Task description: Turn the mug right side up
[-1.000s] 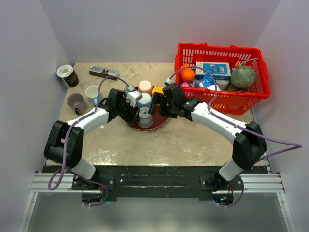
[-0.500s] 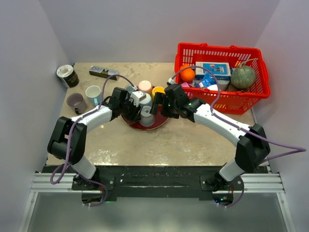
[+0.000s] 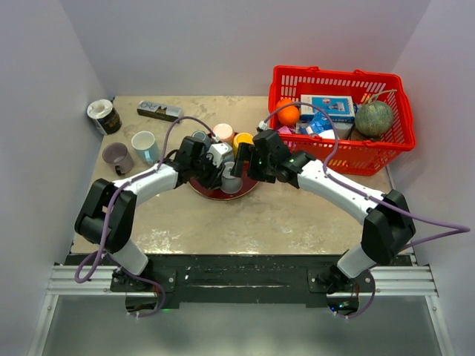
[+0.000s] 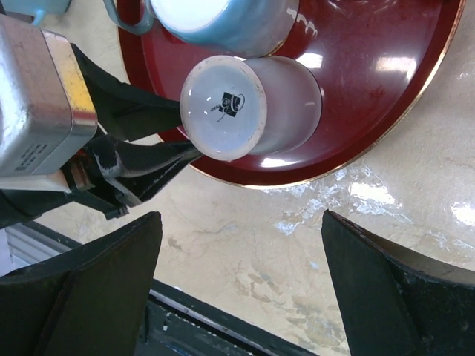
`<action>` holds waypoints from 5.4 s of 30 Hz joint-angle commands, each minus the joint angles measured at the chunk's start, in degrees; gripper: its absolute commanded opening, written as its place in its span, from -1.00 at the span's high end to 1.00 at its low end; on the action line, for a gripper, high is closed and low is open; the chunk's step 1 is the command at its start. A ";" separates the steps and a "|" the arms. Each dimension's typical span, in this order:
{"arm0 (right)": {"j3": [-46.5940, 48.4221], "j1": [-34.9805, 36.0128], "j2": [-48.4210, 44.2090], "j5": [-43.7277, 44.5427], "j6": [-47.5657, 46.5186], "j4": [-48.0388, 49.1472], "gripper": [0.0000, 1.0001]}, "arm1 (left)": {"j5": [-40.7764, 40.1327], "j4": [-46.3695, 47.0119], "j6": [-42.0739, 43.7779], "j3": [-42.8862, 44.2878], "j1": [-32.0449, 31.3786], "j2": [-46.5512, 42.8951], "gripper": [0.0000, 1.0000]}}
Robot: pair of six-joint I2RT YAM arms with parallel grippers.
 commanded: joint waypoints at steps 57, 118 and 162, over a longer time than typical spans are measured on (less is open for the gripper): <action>-10.25 0.34 -24.99 -13.26 3.47 34.67 -0.73 | -10.44 26.18 -56.38 4.65 -4.67 -32.16 1.00; 4.86 10.08 -1.79 -3.35 2.43 46.81 1.00 | -41.10 -16.32 -57.10 10.10 -4.67 -47.55 -0.99; 41.60 20.91 50.42 37.79 -38.01 46.28 1.00 | -53.07 -37.79 -52.44 15.82 -4.67 -50.54 -0.99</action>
